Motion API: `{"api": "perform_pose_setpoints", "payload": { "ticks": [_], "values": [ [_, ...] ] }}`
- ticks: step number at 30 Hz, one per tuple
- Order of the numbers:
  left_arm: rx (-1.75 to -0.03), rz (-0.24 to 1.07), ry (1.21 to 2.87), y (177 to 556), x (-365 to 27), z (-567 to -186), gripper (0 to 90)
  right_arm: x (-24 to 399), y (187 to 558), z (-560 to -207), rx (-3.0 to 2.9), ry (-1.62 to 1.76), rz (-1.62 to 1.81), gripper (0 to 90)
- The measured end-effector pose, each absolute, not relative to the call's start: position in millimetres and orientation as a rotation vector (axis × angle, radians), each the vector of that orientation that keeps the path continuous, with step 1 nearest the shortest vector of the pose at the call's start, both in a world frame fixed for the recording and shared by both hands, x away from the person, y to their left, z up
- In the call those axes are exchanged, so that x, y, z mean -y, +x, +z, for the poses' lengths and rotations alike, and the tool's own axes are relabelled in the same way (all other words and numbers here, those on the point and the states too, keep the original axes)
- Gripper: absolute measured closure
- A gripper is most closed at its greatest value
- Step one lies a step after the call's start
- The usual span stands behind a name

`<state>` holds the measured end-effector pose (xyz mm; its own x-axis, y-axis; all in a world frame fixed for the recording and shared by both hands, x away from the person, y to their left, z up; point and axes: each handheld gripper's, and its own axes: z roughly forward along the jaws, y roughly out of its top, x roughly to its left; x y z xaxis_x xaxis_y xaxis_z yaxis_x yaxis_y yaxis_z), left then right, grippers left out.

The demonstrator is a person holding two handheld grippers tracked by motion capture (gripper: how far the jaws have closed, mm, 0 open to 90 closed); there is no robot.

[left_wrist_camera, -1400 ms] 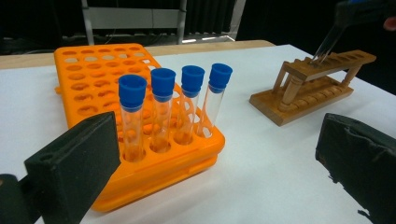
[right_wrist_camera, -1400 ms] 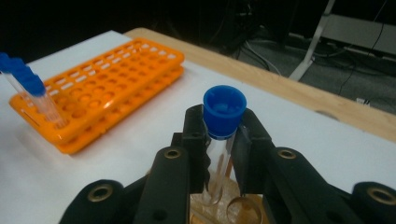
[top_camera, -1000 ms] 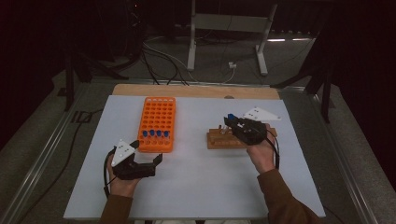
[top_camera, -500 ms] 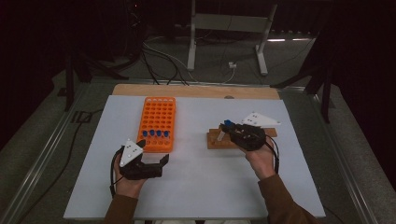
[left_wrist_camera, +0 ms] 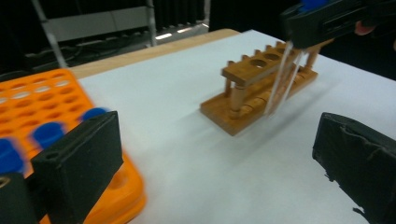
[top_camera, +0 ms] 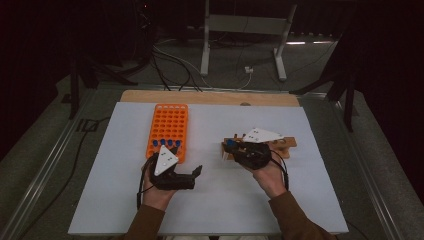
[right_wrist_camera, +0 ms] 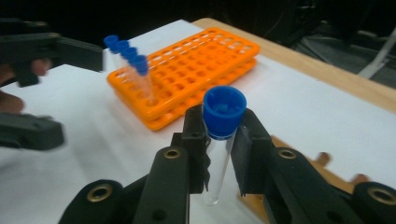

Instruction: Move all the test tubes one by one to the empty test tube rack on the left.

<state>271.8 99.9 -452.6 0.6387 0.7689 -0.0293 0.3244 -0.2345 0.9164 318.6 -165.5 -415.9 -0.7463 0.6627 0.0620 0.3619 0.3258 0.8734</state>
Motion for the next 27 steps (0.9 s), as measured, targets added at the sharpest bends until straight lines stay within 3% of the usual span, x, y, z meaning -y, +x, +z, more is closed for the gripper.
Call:
{"api": "perform_pose_setpoints", "payload": {
  "ticks": [6,10,16,27],
  "values": [
    [-0.857,0.498,1.853,277,-82,-455,9.5,151,315,-421,-2.34,0.899,1.411,76.7],
    [-0.834,0.5,1.858,278,-74,-456,22.5,143,312,-422,-2.367,0.88,1.426,76.6],
    [-0.784,0.499,1.861,276,-64,-459,52.3,134,310,-423,-2.392,0.865,1.45,76.6],
    [-0.746,0.478,1.868,276,-59,-462,77.6,131,309,-423,-2.407,0.855,1.458,76.6]
  ]
}}
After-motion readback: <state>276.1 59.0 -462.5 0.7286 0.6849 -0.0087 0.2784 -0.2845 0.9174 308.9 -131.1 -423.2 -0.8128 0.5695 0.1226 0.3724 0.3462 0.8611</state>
